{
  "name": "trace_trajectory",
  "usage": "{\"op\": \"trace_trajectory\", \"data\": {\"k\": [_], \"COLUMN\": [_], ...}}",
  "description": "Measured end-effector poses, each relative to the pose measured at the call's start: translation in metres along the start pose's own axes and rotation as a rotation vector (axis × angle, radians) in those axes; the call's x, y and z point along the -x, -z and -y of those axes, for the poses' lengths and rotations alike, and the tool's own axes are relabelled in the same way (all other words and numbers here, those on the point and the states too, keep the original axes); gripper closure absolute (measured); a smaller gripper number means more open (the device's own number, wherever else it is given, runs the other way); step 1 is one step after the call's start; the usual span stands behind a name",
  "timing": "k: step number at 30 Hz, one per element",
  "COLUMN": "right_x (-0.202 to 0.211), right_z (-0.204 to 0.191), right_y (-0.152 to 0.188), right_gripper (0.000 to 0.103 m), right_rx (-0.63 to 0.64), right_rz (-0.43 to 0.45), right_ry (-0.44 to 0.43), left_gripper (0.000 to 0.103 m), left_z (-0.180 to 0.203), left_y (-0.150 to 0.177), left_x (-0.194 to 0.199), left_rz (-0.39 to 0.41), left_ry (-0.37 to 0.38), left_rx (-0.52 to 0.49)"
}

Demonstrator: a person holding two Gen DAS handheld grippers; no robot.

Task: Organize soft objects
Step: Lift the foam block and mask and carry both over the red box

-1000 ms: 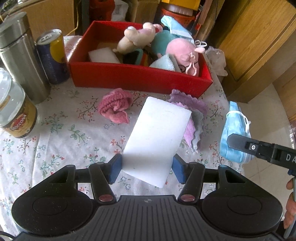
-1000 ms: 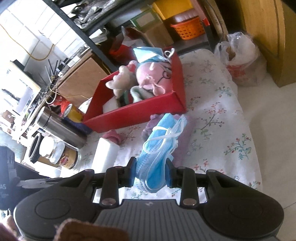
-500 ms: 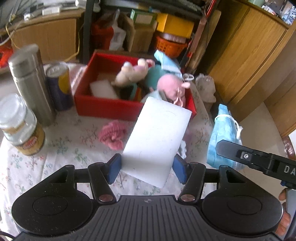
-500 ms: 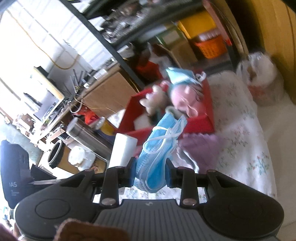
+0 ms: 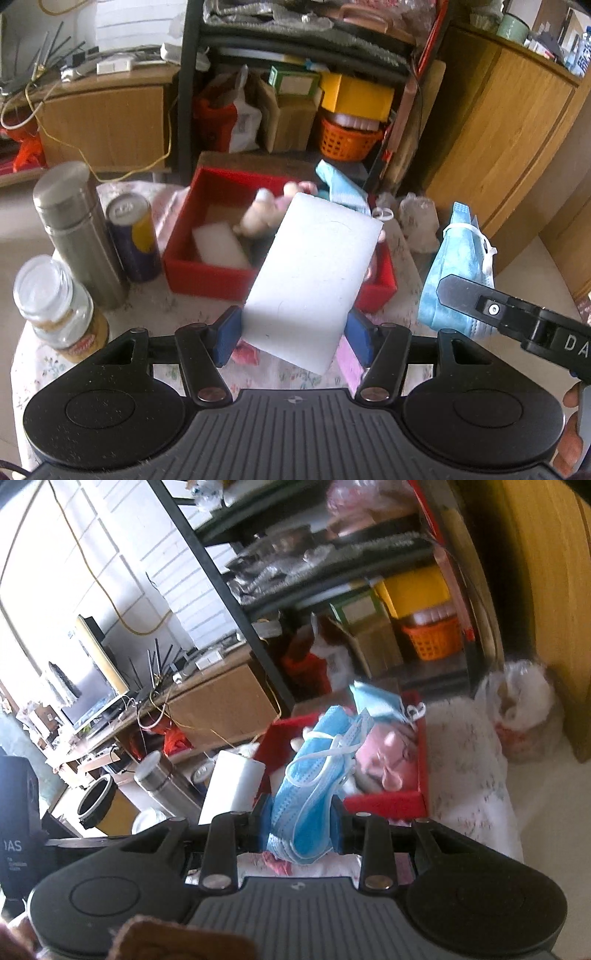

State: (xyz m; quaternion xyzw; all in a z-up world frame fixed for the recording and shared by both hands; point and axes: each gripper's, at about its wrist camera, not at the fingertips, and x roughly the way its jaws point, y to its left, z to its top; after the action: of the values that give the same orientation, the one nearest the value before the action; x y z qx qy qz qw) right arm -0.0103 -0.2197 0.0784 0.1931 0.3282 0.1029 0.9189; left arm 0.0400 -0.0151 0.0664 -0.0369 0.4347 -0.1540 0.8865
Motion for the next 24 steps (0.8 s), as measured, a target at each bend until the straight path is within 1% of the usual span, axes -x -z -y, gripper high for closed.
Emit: {"op": "trace_trajectory", "data": {"k": [3,8,15,19,24], "right_x": [-0.005,-0.017,-0.034,-0.043,-0.058], "right_z": [-0.005,-0.002,-0.001,-0.004,-0.005], "right_y": [-0.007,-0.014,-0.023,-0.027,-0.031], "right_gripper": [0.099,0.099,0.099,0.099,0.099], "right_rx": [0.026,0.015,0.023,0.055,0.073], "right_rz": [0.014,0.008,0.0,-0.002,-0.017], "right_ry": [0.015,0.029,0.06,0.094,0.117], "left_gripper": [0.042,0.042,0.042,0.042,0.041], "left_z": [0.001,0.003,0.0,-0.004,-0.007], "left_y": [-0.009,-0.019,-0.026,-0.031,-0.04], "left_x": [-0.001,-0.004,-0.012,-0.017,-0.024], "left_rz": [0.019,0.05,0.048,0.052,0.06], "left_ry": [-0.01,-0.025,-0.034,-0.055,-0.078], "left_rx": [0.002,-0.001,0.014,0.019,0.025]}}
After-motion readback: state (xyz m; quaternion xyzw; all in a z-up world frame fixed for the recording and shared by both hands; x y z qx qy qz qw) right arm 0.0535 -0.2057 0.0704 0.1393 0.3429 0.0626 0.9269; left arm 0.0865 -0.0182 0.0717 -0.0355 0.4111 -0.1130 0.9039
